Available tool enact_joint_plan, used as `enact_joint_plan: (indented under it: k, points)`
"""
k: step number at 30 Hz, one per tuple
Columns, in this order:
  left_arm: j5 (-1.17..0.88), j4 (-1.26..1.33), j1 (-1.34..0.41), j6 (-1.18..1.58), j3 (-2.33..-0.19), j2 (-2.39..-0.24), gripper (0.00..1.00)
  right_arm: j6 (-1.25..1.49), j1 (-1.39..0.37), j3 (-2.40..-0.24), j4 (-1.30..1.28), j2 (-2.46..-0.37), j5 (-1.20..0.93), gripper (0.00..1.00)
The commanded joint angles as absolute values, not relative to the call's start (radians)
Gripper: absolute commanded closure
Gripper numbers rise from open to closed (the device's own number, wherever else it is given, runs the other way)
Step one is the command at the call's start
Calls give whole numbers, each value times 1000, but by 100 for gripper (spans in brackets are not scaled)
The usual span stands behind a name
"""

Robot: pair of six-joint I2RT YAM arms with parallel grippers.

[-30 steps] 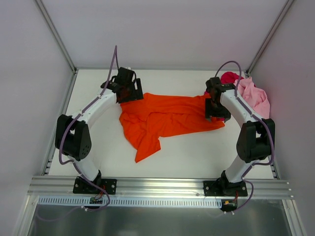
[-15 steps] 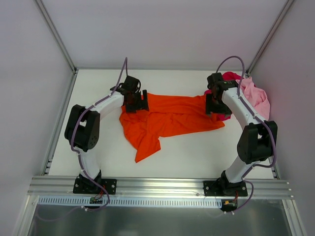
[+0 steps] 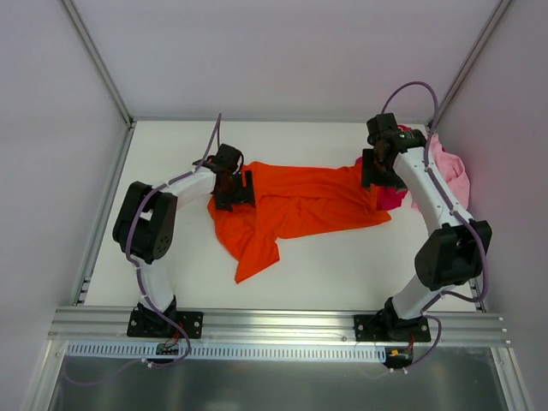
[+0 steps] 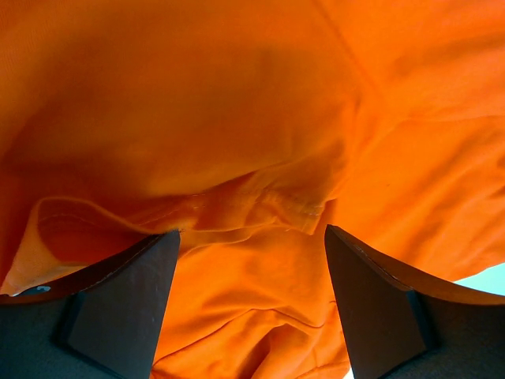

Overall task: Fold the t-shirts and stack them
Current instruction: Fold the flattened tshirt in 1/3 of the way

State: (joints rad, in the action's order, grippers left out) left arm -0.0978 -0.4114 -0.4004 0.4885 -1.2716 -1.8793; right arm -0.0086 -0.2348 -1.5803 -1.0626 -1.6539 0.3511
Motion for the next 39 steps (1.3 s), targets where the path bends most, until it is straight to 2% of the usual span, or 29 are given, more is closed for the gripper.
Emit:
enact_joint_plan:
  k: [1, 29, 39]
  points:
    - [-78, -430, -407, 528, -1253, -1878, 24, -14, -241, -1638, -1100, -1574, 367, 28]
    - [38, -489, -178, 551, -1164, -1767, 26, -3, -239, -1562, -1032, -1623, 331, 27]
    - [77, -532, -127, 548, -1131, -1717, 28, 26, -239, -1704, -1014, -1761, 319, 27]
